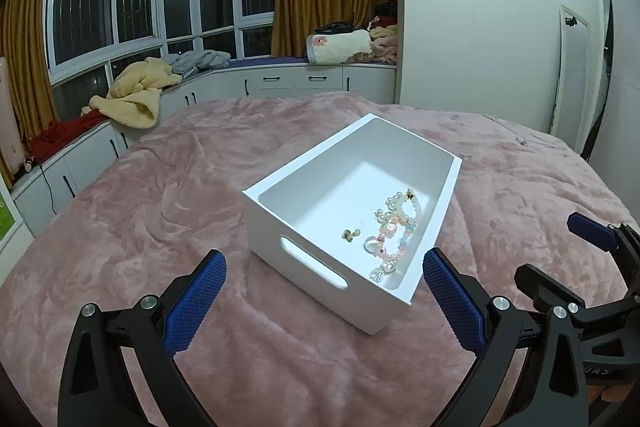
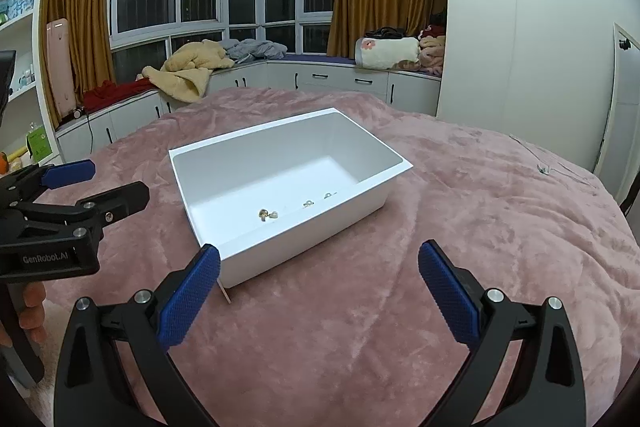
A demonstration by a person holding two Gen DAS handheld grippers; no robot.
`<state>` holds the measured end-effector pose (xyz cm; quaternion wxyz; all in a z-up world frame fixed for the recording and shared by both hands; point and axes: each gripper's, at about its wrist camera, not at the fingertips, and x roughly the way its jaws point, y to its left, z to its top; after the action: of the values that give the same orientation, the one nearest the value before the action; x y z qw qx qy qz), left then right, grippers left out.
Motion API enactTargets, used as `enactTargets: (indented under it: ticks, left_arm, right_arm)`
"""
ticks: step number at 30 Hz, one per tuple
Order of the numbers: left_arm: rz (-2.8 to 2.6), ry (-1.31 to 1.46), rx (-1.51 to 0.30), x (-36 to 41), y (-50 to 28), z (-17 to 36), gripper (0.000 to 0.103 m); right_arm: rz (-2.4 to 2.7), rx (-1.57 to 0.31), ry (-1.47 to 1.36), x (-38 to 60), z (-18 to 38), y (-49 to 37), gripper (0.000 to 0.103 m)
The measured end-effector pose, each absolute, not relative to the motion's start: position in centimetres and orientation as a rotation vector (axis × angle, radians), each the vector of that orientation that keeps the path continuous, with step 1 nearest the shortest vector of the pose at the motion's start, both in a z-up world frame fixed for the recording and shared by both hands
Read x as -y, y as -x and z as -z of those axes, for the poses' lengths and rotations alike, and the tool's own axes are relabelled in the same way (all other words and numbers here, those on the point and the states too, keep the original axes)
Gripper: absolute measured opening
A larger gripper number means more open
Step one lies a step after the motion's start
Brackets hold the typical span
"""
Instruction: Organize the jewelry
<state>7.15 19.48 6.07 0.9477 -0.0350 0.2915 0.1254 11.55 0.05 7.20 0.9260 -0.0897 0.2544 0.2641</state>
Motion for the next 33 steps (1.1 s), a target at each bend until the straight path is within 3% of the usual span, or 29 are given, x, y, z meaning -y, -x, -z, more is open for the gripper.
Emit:
enactTargets:
  ticks: [33]
  left_arm:
    - [-0.253,0.029,-0.606,-19.13,-7.3,-5.52,0.1]
  right_arm:
    - [-0.543,-0.516,0.179,-0.45,-7.23,-11.71,0.098]
